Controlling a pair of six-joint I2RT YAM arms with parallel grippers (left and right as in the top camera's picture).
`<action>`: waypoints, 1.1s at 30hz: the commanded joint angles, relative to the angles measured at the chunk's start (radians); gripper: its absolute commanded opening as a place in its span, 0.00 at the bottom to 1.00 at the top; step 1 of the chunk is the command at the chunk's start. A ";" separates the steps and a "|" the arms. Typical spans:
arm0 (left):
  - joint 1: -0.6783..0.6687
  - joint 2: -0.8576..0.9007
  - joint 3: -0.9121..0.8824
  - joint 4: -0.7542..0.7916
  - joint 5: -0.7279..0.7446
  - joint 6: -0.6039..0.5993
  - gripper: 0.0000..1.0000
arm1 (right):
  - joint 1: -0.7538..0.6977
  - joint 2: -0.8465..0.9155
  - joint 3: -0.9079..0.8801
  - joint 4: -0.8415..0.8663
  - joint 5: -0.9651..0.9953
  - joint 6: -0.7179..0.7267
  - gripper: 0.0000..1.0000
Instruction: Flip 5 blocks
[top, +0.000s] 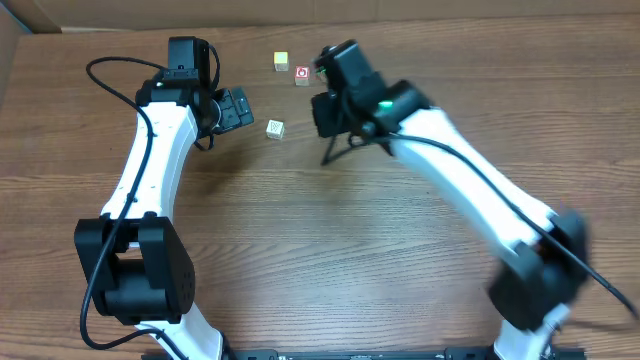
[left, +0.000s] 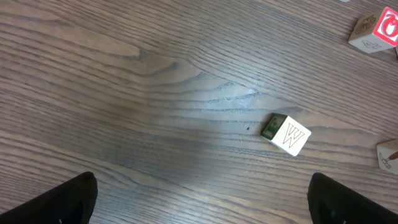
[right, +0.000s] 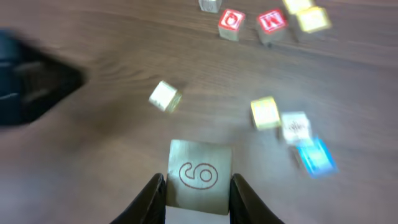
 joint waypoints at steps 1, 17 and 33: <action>-0.003 0.009 0.021 0.001 -0.013 -0.021 1.00 | 0.005 -0.113 0.023 -0.148 0.003 0.104 0.27; -0.003 0.009 0.021 0.001 -0.013 -0.021 1.00 | 0.077 -0.132 -0.450 -0.075 -0.064 0.427 0.25; -0.003 0.009 0.021 0.001 -0.013 -0.021 1.00 | 0.115 -0.131 -0.705 0.254 -0.006 0.461 0.74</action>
